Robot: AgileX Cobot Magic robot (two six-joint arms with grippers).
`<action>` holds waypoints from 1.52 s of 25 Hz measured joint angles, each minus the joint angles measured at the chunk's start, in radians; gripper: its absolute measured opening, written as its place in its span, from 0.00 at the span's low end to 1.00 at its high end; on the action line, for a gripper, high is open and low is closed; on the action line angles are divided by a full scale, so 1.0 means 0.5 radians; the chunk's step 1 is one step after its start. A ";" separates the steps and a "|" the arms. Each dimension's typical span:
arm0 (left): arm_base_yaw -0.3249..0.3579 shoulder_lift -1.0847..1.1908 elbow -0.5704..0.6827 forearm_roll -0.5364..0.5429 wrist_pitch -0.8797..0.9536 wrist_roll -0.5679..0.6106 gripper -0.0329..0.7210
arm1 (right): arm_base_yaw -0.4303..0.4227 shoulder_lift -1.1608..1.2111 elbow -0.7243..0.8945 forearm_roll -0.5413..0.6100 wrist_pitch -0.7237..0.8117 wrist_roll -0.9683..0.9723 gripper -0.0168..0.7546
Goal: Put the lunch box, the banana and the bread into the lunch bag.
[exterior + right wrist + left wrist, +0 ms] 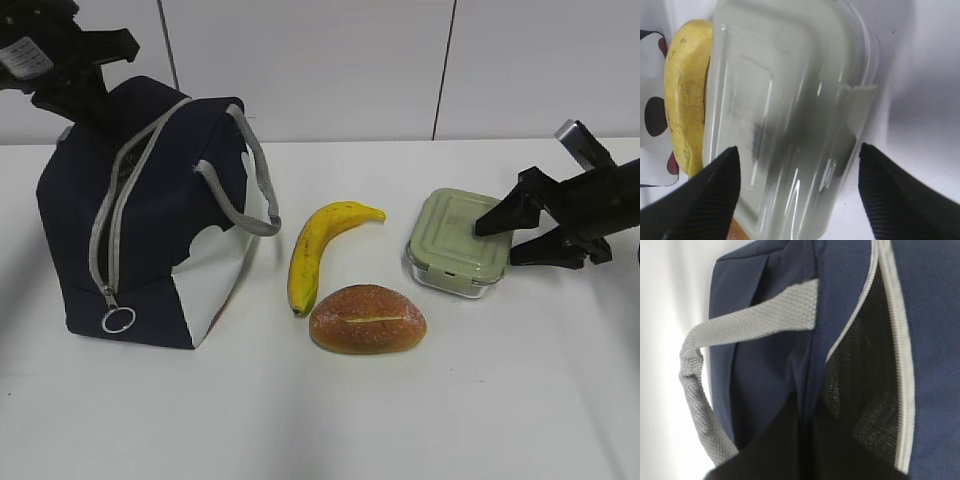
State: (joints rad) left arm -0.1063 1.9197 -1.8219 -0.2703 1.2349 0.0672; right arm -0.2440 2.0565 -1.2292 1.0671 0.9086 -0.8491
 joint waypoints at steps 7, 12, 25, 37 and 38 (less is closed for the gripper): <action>0.000 0.000 0.000 0.011 -0.002 0.014 0.04 | 0.000 0.113 -0.003 0.270 -0.003 -0.196 0.73; 0.000 0.000 0.000 0.013 -0.002 0.016 0.04 | 0.000 0.121 -0.003 0.316 -0.009 -0.281 0.65; 0.000 0.000 0.000 0.013 -0.002 0.021 0.04 | 0.000 0.121 -0.003 0.343 0.043 -0.341 0.52; 0.000 0.000 0.000 0.013 -0.002 0.021 0.04 | 0.000 0.129 -0.013 0.348 0.185 -0.374 0.52; 0.000 0.000 0.000 0.013 -0.002 0.021 0.04 | 0.000 0.129 -0.030 0.348 0.220 -0.374 0.52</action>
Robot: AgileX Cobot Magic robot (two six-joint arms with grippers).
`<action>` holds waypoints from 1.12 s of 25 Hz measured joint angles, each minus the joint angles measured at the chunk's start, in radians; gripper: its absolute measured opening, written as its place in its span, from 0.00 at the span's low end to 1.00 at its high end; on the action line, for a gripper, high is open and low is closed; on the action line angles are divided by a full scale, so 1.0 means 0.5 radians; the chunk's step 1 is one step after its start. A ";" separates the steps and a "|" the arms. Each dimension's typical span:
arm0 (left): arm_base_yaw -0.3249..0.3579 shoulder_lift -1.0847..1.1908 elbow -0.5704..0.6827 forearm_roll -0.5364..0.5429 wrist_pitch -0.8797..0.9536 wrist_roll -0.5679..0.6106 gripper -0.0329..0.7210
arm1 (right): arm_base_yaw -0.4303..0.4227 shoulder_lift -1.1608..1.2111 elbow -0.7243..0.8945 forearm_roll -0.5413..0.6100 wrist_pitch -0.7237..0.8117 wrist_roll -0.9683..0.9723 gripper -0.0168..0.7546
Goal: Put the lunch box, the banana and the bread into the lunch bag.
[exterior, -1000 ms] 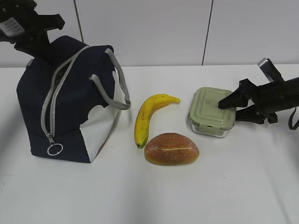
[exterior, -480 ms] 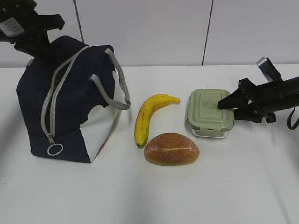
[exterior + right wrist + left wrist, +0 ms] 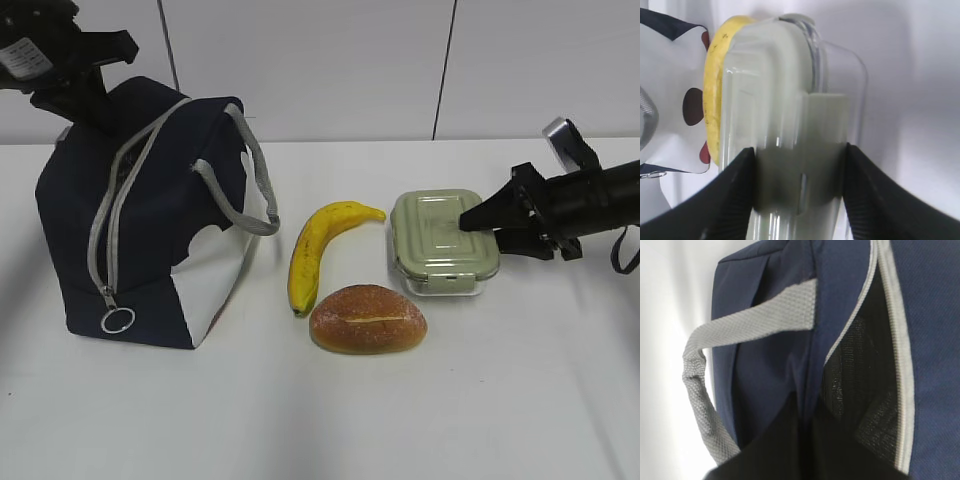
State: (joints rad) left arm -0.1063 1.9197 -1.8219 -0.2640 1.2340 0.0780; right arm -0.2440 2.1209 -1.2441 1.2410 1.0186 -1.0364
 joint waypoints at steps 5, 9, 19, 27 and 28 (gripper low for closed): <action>0.000 0.000 0.000 -0.011 0.000 0.000 0.04 | 0.000 0.000 -0.147 0.005 0.204 0.069 0.52; 0.000 0.000 0.000 -0.026 0.000 0.000 0.04 | 0.008 0.000 -0.292 0.000 0.228 0.231 0.52; 0.002 0.000 0.000 -0.235 0.000 0.000 0.04 | 0.244 -0.115 -0.821 -0.074 0.294 0.822 0.52; 0.076 0.000 0.000 -0.433 0.006 0.000 0.04 | 0.586 -0.114 -1.339 -0.379 0.370 1.333 0.52; 0.081 0.000 0.000 -0.438 0.006 0.000 0.04 | 0.622 -0.114 -1.373 -0.402 0.380 1.376 0.52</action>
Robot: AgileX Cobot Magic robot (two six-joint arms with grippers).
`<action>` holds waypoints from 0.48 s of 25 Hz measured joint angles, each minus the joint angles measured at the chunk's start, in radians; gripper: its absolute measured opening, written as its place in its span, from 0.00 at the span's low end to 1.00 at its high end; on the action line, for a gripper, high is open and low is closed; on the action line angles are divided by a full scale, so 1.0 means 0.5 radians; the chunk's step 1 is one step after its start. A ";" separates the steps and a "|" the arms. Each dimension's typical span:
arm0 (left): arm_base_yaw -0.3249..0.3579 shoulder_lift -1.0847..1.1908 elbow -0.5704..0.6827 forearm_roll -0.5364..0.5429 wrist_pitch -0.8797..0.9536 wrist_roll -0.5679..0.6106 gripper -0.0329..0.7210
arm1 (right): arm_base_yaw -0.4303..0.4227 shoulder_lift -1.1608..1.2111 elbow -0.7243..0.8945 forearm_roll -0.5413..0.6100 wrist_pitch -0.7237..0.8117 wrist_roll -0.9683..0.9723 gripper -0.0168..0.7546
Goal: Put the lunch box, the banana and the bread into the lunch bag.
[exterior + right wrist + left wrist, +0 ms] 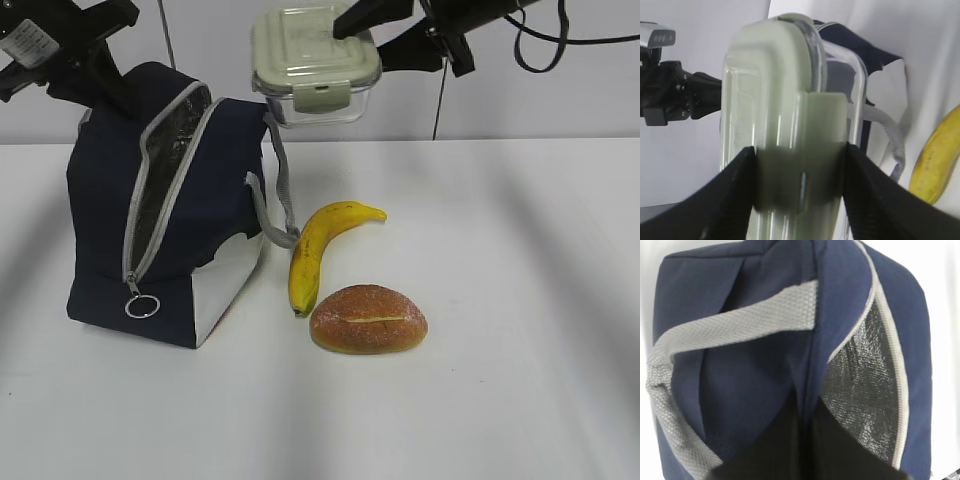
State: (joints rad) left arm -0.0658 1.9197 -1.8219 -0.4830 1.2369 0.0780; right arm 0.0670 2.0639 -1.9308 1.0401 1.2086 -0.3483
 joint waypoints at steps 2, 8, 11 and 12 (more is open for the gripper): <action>0.004 0.000 0.000 -0.018 0.000 0.000 0.04 | 0.077 0.000 -0.057 -0.048 0.013 0.089 0.52; 0.006 0.000 0.000 -0.076 0.000 0.000 0.04 | 0.302 0.000 -0.102 -0.127 0.032 0.217 0.52; 0.006 0.000 0.000 -0.094 0.000 0.000 0.04 | 0.388 0.000 -0.102 -0.173 0.017 0.260 0.52; 0.006 0.000 0.000 -0.104 0.000 0.000 0.04 | 0.409 0.000 -0.102 -0.198 -0.005 0.273 0.52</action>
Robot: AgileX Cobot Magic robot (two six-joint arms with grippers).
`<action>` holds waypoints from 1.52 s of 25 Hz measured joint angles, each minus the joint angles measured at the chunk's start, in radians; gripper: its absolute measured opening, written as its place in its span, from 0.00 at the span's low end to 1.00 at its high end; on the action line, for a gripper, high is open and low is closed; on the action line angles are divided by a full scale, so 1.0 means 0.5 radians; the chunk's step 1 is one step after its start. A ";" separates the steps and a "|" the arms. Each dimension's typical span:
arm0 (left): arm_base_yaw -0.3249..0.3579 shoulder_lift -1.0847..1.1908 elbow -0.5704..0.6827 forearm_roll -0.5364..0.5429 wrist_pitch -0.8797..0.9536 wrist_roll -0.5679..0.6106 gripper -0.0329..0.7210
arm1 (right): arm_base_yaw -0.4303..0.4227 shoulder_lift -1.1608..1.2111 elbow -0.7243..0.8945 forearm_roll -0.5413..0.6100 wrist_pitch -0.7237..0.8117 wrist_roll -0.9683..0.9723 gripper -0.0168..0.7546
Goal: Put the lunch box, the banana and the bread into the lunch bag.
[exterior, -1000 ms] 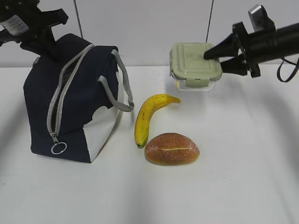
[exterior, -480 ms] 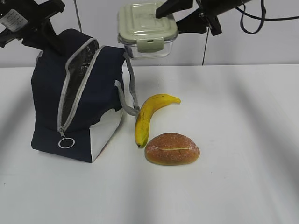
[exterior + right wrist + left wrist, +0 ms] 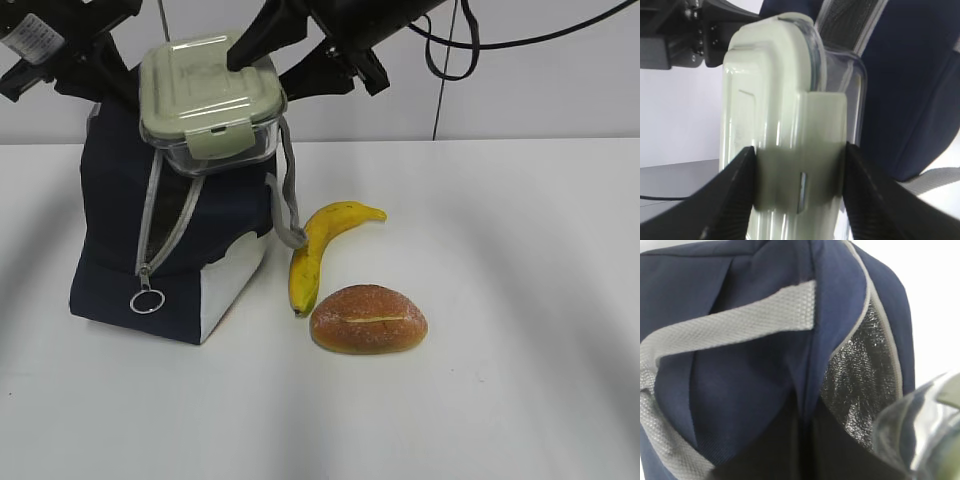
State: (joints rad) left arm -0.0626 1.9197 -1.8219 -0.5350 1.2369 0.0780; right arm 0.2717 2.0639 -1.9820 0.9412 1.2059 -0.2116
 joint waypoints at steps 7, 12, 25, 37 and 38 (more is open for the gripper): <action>0.000 0.000 0.000 -0.011 0.000 0.000 0.04 | 0.056 0.112 0.000 -0.266 -0.136 0.080 0.52; 0.000 0.000 0.000 -0.031 0.000 0.000 0.04 | 0.056 0.133 0.000 -0.459 -0.283 0.193 0.52; 0.000 0.000 0.000 -0.035 0.000 0.000 0.04 | 0.289 0.134 -0.034 -0.815 -0.578 0.331 0.51; 0.000 0.000 0.000 -0.039 0.000 0.000 0.04 | 0.473 0.393 -0.094 -0.921 -0.785 0.345 0.51; 0.000 0.000 0.000 -0.039 0.000 0.000 0.04 | 0.482 0.413 -0.094 -0.909 -0.813 0.345 0.51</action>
State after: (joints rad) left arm -0.0626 1.9197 -1.8219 -0.5544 1.2369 0.0780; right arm 0.5128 2.2703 -2.0290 0.4866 0.7996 -0.0390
